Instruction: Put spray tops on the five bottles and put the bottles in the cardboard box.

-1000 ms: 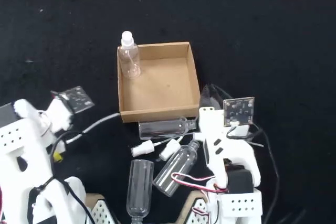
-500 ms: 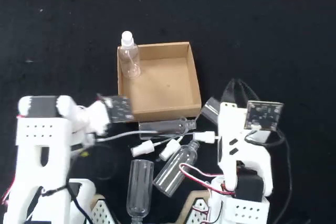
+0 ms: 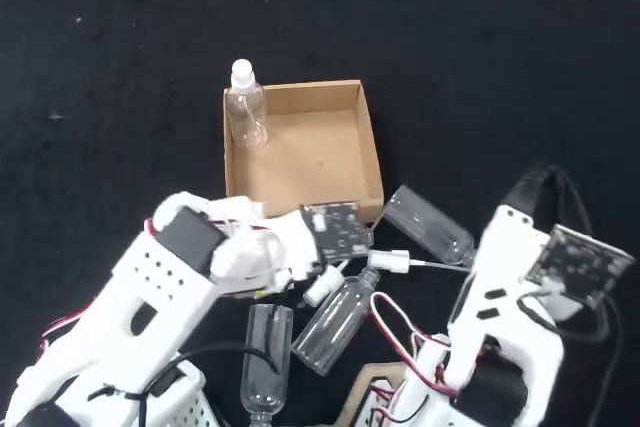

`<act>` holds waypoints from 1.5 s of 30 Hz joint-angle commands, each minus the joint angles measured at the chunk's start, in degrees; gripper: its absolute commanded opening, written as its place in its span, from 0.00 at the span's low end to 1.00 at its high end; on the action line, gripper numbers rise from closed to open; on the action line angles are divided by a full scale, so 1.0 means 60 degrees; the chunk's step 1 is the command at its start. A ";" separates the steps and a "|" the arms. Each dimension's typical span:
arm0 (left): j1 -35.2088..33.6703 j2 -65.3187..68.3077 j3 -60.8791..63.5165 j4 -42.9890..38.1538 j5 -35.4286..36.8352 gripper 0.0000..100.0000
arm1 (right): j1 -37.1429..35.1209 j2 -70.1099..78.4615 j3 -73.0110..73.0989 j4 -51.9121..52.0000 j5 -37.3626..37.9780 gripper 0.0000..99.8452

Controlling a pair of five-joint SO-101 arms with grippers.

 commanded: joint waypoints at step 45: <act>-0.0842 0.7077 -0.8022 0.2769 0.1934 0.31 | 0.3077 0.8447 -0.3670 -0.0425 0.1597 0.02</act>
